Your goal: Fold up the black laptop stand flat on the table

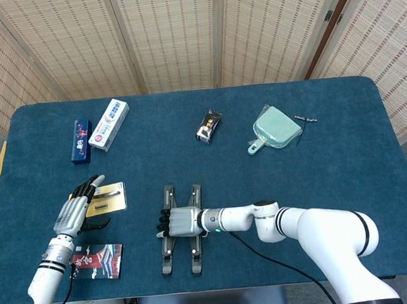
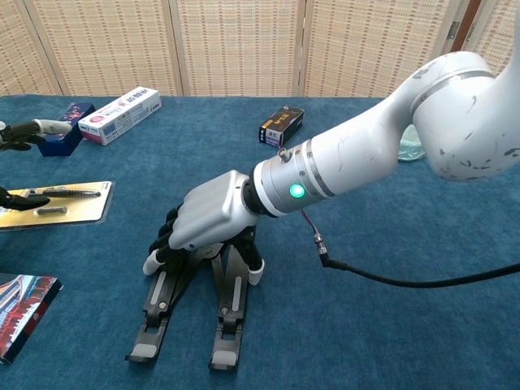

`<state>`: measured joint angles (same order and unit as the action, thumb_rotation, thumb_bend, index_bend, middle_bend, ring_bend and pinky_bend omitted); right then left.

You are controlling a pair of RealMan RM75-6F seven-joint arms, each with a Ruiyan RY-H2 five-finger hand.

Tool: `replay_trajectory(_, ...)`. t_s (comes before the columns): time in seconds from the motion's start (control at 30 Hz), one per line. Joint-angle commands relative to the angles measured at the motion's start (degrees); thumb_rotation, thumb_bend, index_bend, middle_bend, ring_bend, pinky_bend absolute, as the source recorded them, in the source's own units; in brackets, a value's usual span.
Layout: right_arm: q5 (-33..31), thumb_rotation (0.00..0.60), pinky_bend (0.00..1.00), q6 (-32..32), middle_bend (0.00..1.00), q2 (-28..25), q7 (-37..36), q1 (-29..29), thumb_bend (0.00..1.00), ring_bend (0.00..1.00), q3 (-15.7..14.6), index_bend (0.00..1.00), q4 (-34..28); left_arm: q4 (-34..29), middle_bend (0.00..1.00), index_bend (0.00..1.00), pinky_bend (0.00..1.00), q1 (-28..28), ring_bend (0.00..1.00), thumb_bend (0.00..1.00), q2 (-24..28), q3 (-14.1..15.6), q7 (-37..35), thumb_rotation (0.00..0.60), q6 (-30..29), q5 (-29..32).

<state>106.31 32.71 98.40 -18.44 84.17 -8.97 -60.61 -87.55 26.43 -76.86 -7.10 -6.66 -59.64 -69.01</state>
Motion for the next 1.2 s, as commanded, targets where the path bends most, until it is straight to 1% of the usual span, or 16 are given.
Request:
replay_trajectory(0.03, 0.1, 0.600, 0.00, 0.6, 0.20, 0.2, -0.1, 0.1, 0.09, 0.00, -0.3, 0.00, 0.4, 0.0, 0.00, 0.00, 0.00, -0.1, 0.00, 0.24, 0.0, 0.0, -0.1, 0.600, 0.0, -0.2)
replay_trajectory(0.2, 0.6, 0.600, 0.00, 3.3, 0.32, 1.0, -0.5, -0.5, 0.17, 0.00, -1.1, 0.00, 2.2, 0.0, 0.00, 0.00, 0.00, -0.2, 0.00, 0.24, -0.1, 0.1, -0.3, 0.600, 0.1, -0.6)
replay_trajectory(0.3, 0.8, 0.600, 0.00, 4.6, 0.36, 1.5, -0.6, -0.9, 0.21, 0.00, -1.4, 0.00, 3.3, 0.1, 0.00, 0.00, 0.00, -0.2, 0.00, 0.24, -0.2, 0.2, -0.2, 0.600, 0.2, -0.8)
replay_trajectory(0.4, 0.6, 0.600, 0.00, 5.8, 0.39, 2.0, -0.6, -1.5, 0.23, 0.00, -1.5, 0.00, 4.3, 0.2, 0.00, 0.00, 0.00, -0.2, 0.00, 0.24, -0.3, 0.2, -0.2, 0.600, 0.4, -0.8)
replay_trajectory(0.67, 0.2, 0.600, 0.00, 9.0, 0.53, 2.9, -0.8, -3.3, 0.31, 0.11, -1.6, 0.00, 6.8, 0.4, 0.00, 0.00, 0.00, -0.1, 0.00, 0.24, -0.6, 0.2, -0.4, 0.600, 0.7, -1.1)
replay_trajectory(0.83, -0.1, 0.600, 0.00, 9.8, 0.58, 2.9, -0.6, -4.1, 0.35, 0.16, -1.8, 0.02, 7.3, 0.5, 0.00, 0.00, 0.00, 0.0, 0.00, 0.24, -0.8, 0.2, -0.2, 0.600, 1.0, -1.1)
replay_trajectory(1.0, -0.4, 0.600, 0.00, 11.0, 0.64, 3.1, 0.1, -5.1, 0.35, 0.22, -1.6, 0.04, 7.9, 0.6, 0.00, 0.00, 0.00, 0.0, 0.00, 0.24, -1.0, 0.2, 0.0, 0.600, 1.1, -1.2)
replay_trajectory(1.2, -0.8, 0.600, 0.00, 12.5, 0.66, 3.3, 0.4, -6.1, 0.35, 0.26, -1.1, 0.04, 8.3, 0.5, 0.00, 0.00, 0.00, 0.1, 0.00, 0.24, -1.1, 0.1, 0.2, 0.600, 1.1, -1.2)
